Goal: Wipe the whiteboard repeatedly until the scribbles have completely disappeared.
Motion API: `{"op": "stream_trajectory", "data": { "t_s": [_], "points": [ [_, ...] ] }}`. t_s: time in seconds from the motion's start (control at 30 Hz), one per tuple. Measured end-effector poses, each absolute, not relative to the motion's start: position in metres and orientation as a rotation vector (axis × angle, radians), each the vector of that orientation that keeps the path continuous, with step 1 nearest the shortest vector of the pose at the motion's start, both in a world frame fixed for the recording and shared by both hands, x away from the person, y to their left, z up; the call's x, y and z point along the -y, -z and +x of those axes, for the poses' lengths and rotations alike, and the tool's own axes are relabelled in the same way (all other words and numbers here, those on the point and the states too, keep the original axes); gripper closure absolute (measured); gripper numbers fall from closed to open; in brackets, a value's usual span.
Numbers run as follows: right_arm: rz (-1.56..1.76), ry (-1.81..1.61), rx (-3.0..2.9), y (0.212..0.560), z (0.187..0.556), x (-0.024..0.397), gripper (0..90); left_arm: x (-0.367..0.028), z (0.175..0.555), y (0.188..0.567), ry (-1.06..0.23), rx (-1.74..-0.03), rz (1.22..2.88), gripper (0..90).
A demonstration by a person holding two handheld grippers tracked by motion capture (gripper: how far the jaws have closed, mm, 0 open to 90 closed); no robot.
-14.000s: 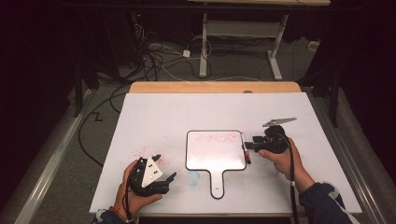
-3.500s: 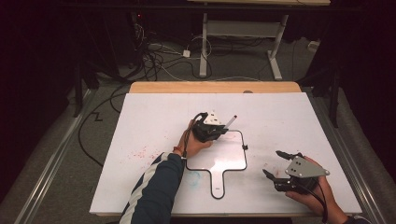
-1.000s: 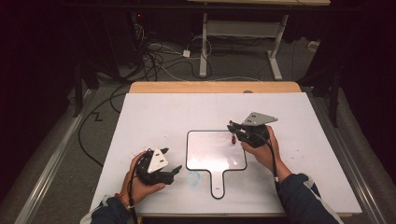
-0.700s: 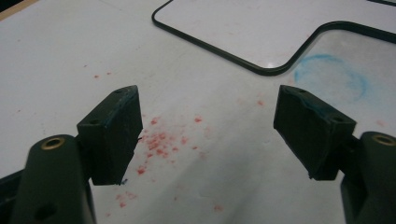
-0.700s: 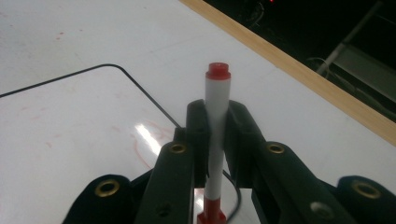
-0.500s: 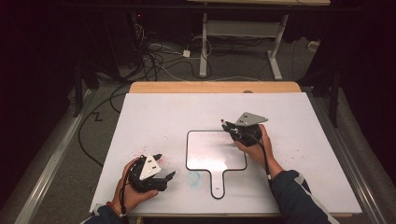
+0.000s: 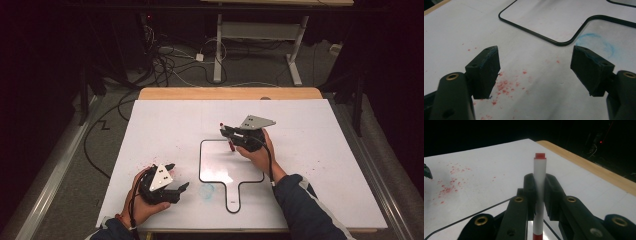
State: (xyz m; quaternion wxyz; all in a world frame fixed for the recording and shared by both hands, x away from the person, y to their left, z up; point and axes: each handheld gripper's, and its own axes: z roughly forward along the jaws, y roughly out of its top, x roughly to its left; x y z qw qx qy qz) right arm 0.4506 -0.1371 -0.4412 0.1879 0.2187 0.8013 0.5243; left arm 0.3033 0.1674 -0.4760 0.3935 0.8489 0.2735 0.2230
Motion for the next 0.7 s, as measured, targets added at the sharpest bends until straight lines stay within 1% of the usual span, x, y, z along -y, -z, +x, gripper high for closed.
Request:
{"op": "stream_trajectory", "data": {
  "t_s": [0.23,0.43,0.7],
  "points": [
    [0.56,-1.439,-2.269,0.447,0.448,0.13,81.8,-0.167,0.303,0.476,-0.56,-0.684,2.16,22.8],
    [0.548,-1.43,-2.24,0.449,0.445,0.149,81.8,-0.166,0.303,0.476,-0.557,-0.68,2.164,22.9],
    [0.613,-1.404,-2.208,0.447,0.443,0.18,81.8,-0.164,0.303,0.477,-0.542,-0.686,2.172,22.8]
  ]
}}
